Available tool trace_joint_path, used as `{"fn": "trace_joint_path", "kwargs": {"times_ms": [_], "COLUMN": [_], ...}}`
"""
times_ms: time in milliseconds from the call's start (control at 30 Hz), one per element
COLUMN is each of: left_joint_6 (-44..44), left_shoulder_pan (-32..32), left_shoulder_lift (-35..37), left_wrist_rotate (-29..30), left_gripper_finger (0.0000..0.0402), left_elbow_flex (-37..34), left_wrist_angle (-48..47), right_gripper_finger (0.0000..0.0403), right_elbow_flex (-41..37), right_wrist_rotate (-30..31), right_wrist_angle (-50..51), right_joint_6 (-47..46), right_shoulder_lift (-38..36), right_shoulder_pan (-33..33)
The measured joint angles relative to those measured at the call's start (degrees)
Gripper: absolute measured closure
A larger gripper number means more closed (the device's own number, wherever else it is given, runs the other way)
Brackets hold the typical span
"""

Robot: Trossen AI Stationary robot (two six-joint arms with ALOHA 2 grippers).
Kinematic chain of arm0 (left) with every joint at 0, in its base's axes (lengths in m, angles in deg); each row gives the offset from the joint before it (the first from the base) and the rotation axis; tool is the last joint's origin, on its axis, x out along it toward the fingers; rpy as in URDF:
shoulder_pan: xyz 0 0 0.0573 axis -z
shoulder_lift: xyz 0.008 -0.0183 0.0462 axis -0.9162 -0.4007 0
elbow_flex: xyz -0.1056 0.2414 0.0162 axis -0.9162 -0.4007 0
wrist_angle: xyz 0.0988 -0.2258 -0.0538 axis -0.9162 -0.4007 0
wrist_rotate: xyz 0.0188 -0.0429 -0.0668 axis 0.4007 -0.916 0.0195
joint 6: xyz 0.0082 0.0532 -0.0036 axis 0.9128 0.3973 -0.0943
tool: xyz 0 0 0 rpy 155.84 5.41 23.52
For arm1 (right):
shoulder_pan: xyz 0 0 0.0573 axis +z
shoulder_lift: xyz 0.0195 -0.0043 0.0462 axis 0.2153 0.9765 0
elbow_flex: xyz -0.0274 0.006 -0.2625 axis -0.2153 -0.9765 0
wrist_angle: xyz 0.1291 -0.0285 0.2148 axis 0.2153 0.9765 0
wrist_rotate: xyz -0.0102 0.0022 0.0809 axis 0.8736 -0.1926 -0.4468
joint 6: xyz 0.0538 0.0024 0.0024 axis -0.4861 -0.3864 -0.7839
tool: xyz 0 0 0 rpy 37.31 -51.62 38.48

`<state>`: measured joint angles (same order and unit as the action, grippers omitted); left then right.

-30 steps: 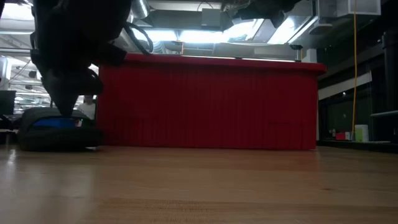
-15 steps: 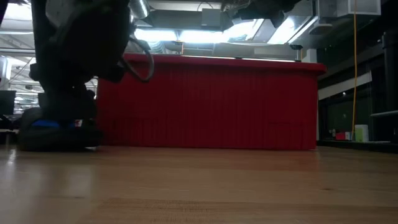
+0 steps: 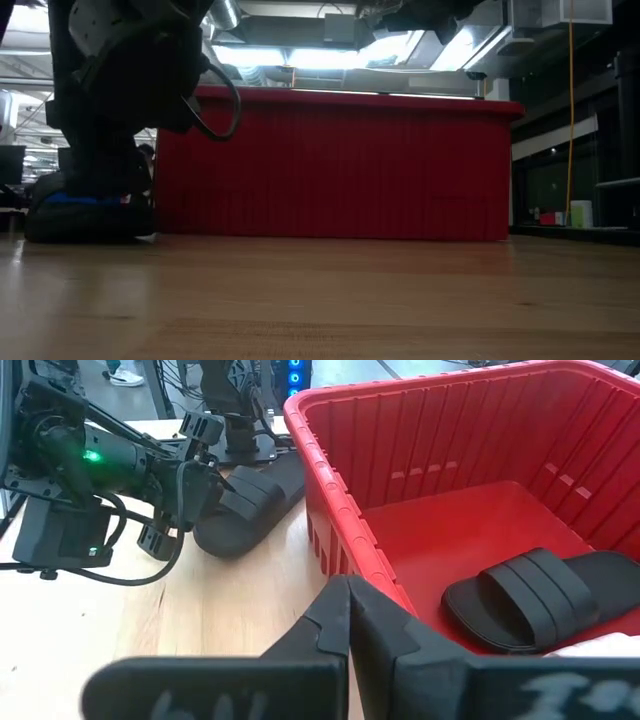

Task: Pick and place slides into bin
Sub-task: Put the black slipper into the red bin

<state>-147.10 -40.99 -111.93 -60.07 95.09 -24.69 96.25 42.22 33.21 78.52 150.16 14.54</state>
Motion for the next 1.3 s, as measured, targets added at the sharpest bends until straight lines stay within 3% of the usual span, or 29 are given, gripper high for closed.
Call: {"fn": "trace_joint_path", "kwargs": {"times_ms": [1100, 1300], "left_joint_6": [-0.6, 1.4], "left_shoulder_pan": [1.6, 1.5], "left_shoulder_lift": [0.0, -3.6], "left_wrist_rotate": [-0.3, -0.2], "left_gripper_finger": [0.0258, 0.0258], "left_elbow_flex": [0.0, 0.0], "left_wrist_angle": [0.0, -0.6], "right_gripper_finger": [0.0396, 0.0396], "right_elbow_flex": [0.0, 0.0], "right_wrist_rotate": [0.0, 0.0], "right_wrist_angle": [0.2, 0.1], "right_joint_6": [0.2, 0.2], "right_shoulder_lift": [0.0, 0.0], "right_shoulder_pan": [0.0, 0.0]}}
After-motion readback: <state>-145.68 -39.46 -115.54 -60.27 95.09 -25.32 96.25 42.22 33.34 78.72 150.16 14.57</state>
